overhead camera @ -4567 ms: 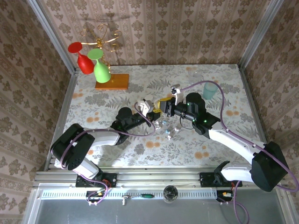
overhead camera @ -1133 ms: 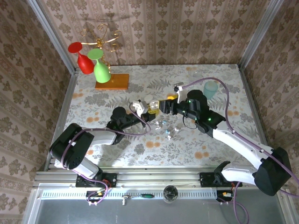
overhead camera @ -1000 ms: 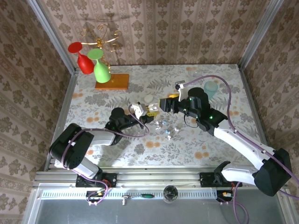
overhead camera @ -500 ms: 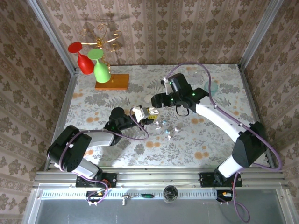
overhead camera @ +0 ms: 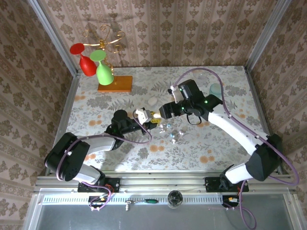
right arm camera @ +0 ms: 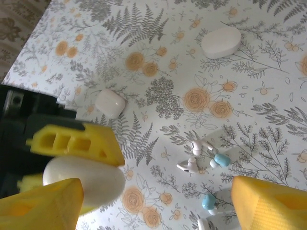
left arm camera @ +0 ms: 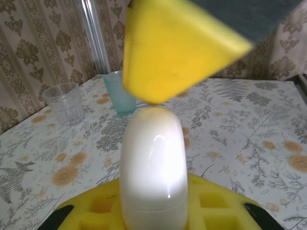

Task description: Insert the wireless bluetooth earbuds into the charging case

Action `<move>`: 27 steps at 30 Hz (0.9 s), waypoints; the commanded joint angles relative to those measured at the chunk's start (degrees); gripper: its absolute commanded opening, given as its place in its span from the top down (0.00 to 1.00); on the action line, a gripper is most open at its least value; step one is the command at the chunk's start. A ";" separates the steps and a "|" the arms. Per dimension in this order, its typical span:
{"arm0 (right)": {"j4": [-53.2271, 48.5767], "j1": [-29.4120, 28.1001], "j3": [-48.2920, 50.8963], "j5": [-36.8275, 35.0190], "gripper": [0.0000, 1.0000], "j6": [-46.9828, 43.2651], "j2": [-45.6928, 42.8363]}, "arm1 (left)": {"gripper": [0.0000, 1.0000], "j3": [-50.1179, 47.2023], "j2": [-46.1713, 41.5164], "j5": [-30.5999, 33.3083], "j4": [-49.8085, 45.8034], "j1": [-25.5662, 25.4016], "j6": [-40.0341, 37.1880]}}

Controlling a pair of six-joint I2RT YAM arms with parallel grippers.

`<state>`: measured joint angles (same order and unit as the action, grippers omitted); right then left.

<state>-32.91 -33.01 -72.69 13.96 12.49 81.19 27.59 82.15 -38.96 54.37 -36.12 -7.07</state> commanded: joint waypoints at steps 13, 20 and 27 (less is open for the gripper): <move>2.60 -1.81 7.82 21.16 0.29 -39.32 -13.03 | 1.00 4.40 -10.62 -21.35 -17.09 0.57 1.36; 3.90 -3.65 6.65 20.92 0.38 -40.03 -8.86 | 1.00 5.34 -10.28 -21.18 -15.42 0.27 2.23; 6.94 -4.21 6.60 22.38 0.59 -38.51 -6.01 | 1.00 4.97 -8.91 -21.36 -12.91 0.08 3.32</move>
<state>-28.47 -36.93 -64.45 33.98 -25.80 74.35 31.38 72.69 -58.50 39.40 -35.46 -4.51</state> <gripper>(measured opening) 0.417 0.223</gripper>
